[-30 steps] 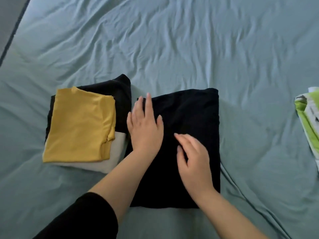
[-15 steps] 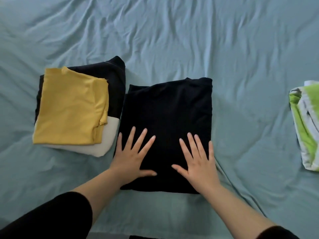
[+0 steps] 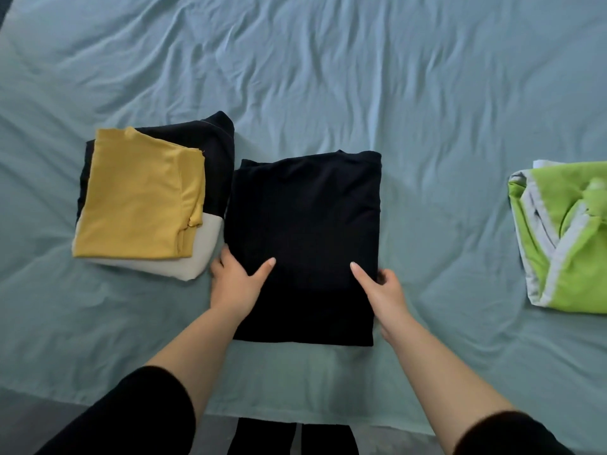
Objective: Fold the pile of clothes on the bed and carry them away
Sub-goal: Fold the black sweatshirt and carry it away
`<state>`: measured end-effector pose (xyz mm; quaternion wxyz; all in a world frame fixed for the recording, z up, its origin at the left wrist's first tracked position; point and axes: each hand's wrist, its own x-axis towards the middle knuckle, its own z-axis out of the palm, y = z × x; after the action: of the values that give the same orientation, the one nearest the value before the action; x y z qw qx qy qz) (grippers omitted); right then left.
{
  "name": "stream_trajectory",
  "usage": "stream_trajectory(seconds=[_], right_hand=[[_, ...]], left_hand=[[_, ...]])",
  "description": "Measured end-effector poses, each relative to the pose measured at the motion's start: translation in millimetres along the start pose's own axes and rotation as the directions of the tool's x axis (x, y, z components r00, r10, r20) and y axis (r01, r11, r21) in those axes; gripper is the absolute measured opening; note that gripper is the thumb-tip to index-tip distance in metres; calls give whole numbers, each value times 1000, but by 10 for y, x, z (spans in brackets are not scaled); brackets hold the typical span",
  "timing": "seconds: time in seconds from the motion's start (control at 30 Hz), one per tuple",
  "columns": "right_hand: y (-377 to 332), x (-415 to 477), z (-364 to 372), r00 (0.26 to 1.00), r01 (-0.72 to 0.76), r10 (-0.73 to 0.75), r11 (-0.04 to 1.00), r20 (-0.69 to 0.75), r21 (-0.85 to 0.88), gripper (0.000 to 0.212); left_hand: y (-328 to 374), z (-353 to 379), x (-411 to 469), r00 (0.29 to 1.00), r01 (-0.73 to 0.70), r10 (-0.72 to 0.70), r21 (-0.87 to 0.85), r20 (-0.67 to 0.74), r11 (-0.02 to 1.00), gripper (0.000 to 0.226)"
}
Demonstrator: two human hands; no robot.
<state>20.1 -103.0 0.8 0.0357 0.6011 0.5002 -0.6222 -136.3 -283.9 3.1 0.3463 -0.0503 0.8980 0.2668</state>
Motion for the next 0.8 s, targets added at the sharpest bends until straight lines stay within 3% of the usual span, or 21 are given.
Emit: stream_trajectory(seconds=[0.1, 0.2, 0.27, 0.37, 0.6, 0.8], right_hand=[[-114, -14, 28, 996, -68, 64, 995, 69, 68, 59], [-277, -182, 70, 989, -76, 60, 991, 133, 113, 41], [-391, -379, -2, 991, -80, 64, 988, 120, 133, 31], [-521, -749, -240, 987, -108, 87, 982, 135, 155, 22], [-744, -1585, -886, 982, -108, 66, 964, 177, 242, 35], [-720, -2150, -1311, 999, -36, 30, 912, 22, 408, 36]], left_hand=[[127, -51, 8, 993, 109, -83, -374, 84, 921, 80], [254, -214, -104, 969, 192, -86, -492, 231, 849, 47], [314, -357, -274, 957, 218, -76, -521, 281, 825, 32], [399, -587, -640, 927, 287, -106, -499, 360, 818, 37], [699, -939, -1427, 871, 312, -28, -510, 490, 802, 41], [1122, -940, -1833, 816, 215, 140, -519, 561, 827, 33]])
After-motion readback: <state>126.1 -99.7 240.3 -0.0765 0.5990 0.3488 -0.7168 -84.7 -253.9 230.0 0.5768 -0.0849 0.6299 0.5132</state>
